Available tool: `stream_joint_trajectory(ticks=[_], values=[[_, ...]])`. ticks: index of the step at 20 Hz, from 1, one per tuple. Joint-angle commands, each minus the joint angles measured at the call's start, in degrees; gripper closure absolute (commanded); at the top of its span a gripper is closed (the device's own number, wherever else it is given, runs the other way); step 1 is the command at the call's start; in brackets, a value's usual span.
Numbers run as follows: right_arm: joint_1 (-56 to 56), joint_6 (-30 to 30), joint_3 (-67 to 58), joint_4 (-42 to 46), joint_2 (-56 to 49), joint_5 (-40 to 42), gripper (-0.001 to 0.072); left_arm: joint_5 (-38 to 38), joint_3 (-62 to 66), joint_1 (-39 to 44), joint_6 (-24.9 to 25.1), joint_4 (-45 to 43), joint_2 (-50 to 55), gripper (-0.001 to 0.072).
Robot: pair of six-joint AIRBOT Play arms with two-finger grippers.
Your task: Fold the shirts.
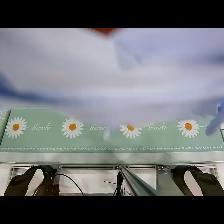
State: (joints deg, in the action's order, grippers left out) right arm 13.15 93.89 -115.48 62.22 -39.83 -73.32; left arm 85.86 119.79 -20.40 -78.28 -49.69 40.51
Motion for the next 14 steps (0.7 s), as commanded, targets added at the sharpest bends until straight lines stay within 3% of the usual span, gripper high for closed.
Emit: stream_joint_trajectory(ticks=[1, 2, 7, 12, 14], values=[[0.37, 0.98, -3.72, 2.89, -0.02, -9.01, 0.0698, 15.72, -0.68, -0.15, -5.03, -1.75, -3.26, 0.0687], [0.37, 0.96, -3.72, 3.72, -0.79, -12.15, 0.0698, 19.58, -2.25, -0.15, -5.01, -1.22, -3.26, 0.0687], [0.2, -1.18, -3.45, 3.78, -12.22, -28.09, 0.0698, 19.23, -20.02, 0.07, -4.39, 1.03, -4.02, 0.0687], [0.17, -2.99, 5.99, -1.27, -26.93, -21.27, 0.0697, 8.44, -48.35, 0.09, -3.17, 1.36, -3.32, 0.0687], [-2.6, -3.85, 8.0, 0.11, -33.79, -18.45, 0.0698, 2.43, -57.42, 0.09, 0.83, 3.63, -1.33, 0.0687]])
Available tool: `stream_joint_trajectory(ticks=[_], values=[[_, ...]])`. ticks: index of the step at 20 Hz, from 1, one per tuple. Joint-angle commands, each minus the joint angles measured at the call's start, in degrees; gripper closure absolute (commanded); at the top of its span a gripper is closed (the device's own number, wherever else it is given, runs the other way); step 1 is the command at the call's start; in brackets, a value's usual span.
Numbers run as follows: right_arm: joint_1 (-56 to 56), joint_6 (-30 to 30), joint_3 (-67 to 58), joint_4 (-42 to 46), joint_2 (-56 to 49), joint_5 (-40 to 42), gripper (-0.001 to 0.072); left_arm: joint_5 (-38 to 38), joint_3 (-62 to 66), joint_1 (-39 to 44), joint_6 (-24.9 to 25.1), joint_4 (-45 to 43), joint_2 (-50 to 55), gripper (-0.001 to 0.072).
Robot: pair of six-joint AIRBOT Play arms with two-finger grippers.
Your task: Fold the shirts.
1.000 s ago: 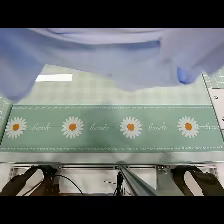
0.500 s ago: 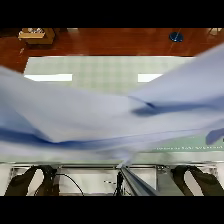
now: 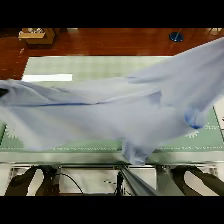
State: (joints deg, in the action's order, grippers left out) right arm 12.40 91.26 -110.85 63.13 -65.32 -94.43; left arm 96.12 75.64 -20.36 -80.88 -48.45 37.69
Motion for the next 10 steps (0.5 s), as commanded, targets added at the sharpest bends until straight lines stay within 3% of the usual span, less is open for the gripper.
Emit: stream_joint_trajectory(ticks=[1, 5, 10], values=[[-4.07, -1.73, 3.43, 0.74, -11.89, 4.35, 0.0698, -10.91, -16.52, 0.04, 5.46, 3.08, 3.06, 0.0687], [-11.06, -3.63, 3.43, 3.65, -25.11, 14.6, 0.0697, -27.56, -22.27, 0.04, 12.66, 3.08, 13.75, 0.0686], [-15.28, -3.65, 3.43, 3.5, -36.11, 23.78, 0.0697, -38.73, -22.25, 0.04, 22.71, 12.7, 29.57, 0.0685]])
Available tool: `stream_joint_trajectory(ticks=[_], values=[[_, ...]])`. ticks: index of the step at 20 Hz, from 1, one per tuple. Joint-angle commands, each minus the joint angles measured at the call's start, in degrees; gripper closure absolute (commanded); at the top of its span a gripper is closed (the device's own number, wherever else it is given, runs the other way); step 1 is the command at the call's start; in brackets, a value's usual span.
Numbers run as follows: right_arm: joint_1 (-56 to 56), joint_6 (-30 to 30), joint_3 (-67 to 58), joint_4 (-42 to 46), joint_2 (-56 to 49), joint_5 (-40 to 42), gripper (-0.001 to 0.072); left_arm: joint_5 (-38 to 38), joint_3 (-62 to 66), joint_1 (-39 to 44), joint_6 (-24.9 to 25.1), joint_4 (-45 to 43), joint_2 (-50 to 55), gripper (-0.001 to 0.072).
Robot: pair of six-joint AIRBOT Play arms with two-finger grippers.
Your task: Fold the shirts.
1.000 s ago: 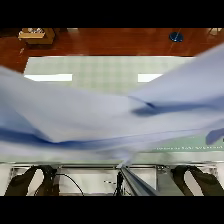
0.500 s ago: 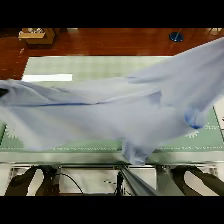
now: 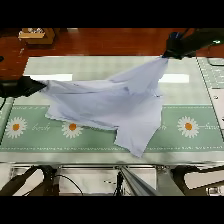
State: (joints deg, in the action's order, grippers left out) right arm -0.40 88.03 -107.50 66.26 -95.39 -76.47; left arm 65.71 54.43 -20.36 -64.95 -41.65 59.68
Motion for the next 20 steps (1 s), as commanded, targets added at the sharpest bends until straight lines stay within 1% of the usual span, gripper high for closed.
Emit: stream_joint_trajectory(ticks=[1, 3, 5, 8, 9, 10, 11, 12, 13, 14, 15, 16, 17, 18, 19, 20], values=[[-2.97, -0.42, 0.09, 0.42, -7.43, 6.67, 0.0697, -10.4, -1.05, 0.04, 9.55, 8.87, 10.27, 0.0685], [-3.32, -0.39, 0.09, 0.74, -9.57, 8.2, 0.0696, -14.14, -0.87, 0.15, 14.73, 13.55, 14.53, 0.0685], [-3.32, -0.02, 0.09, 2.93, -10.88, 8.37, 0.0696, -16.59, -0.37, 0.83, 18.97, 15.39, 17.86, 0.0685], [-2.89, 3.34, 0.09, 8.76, -11.67, 5.25, 0.0686, -17.59, -0.26, 2.64, 19.47, 15.61, 21.9, 0.0677], [-2.56, 3.3, 0.09, 8.92, -11.67, 4.04, 0.0595, -17.49, -0.26, 3.32, 19.47, 15.61, 23.04, 0.0589], [-2.19, 3.28, 0.07, 8.66, -11.58, 2.73, 0.0467, -17.51, -0.26, 3.65, 19.41, 15.61, 23.63, 0.0414], [-1.79, 2.84, -0.02, 8.39, -11.32, 0.9, 0.0395, -17.49, -0.2, 3.56, 19.28, 15.65, 23.74, 0.0269], [-1.22, 1.64, -0.04, 8.83, -10.58, -2.05, 0.039, -16.2, 0.5, 2.62, 19.28, 15.54, 23.45, 0.0209], [-0.5, 0.04, -0.04, 10.67, -9.35, -5.66, 0.039, -13.0, 2.1, 0.83, 19.28, 15.52, 23.19, 0.0209], [0.15, -1.03, -0.04, 14.75, -7.91, -9.44, 0.0377, -8.13, 4.57, -2.08, 19.26, 15.3, 23.08, 0.0209], [0.87, -2.19, -0.04, 21.57, -6.38, -13.44, 0.034, -3.26, 7.19, -5.2, 18.32, 13.38, 23.1, 0.021], [1.77, -2.34, 0.04, 27.85, -5.16, -15.89, 0.034, 1.18, 9.84, -8.63, 13.6, 7.67, 23.1, 0.021], [3.58, -1.03, 0.48, 29.77, -3.8, -16.46, 0.034, 5.57, 11.65, -11.74, 6.21, -0.48, 23.1, 0.021], [5.7, 0.02, 1.57, 27.23, -2.51, -15.41, 0.0339, 8.81, 11.8, -13.97, -0.26, -6.67, 23.1, 0.021], [7.96, 0.7, 3.41, 23.61, -1.25, -14.27, 0.034, 12.61, 11.58, -15.65, -3.08, -11.15, 23.39, 0.021], [9.75, 0.7, 5.42, 20.59, -0.33, -13.62, 0.034, 16.06, 11.08, -16.76, -3.34, -14.56, 23.76, 0.021]])
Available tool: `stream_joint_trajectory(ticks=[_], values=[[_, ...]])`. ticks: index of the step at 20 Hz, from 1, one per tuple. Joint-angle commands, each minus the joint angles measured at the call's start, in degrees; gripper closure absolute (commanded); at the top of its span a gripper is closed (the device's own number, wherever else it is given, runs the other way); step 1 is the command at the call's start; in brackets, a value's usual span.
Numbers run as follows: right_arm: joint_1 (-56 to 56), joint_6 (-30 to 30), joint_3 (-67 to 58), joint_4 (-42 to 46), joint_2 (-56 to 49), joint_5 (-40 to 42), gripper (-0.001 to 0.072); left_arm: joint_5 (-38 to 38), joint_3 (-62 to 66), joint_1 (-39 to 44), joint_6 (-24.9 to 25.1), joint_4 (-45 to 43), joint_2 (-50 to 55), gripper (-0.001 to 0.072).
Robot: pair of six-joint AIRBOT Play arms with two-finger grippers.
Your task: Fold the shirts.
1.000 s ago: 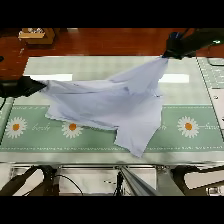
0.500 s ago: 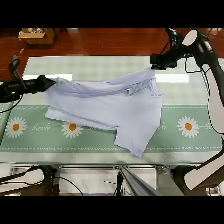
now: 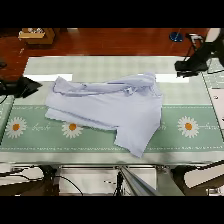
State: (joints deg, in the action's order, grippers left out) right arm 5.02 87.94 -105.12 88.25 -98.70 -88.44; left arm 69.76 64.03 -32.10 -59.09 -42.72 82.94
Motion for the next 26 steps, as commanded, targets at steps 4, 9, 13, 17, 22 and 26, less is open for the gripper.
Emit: stream_joint_trajectory(ticks=[4, 9, 13, 17, 22, 26], values=[[8.92, -2.89, 14.67, -10.23, 6.51, -0.57, 0.0269, 14.36, -1.95, -5.53, -11.32, -16.61, 1.77, 0.0089], [9.57, -4.57, 27.98, -15.93, 11.41, 8.13, 0.0269, 16.2, -2.19, -3.45, -12.17, -16.61, 6.23, 0.0087], [9.57, -5.35, 33.11, -17.88, 14.12, 10.91, 0.027, 14.01, -2.19, -1.4, -12.17, -15.45, 9.44, 0.0087], [9.57, -5.42, 34.62, -17.88, 16.55, 11.67, 0.0271, 10.88, -1.97, 1.4, -13.99, -13.75, 12.15, 0.0134], [9.57, -5.4, 34.62, -18.6, 21.51, 11.85, 0.0272, 7.34, -1.51, 2.84, -17.44, -14.27, 12.5, 0.0344], [9.57, -5.33, 34.62, -19.43, 26.73, 12.04, 0.0271, 7.28, -1.38, 4.11, -18.82, -14.29, 12.9, 0.0484]])
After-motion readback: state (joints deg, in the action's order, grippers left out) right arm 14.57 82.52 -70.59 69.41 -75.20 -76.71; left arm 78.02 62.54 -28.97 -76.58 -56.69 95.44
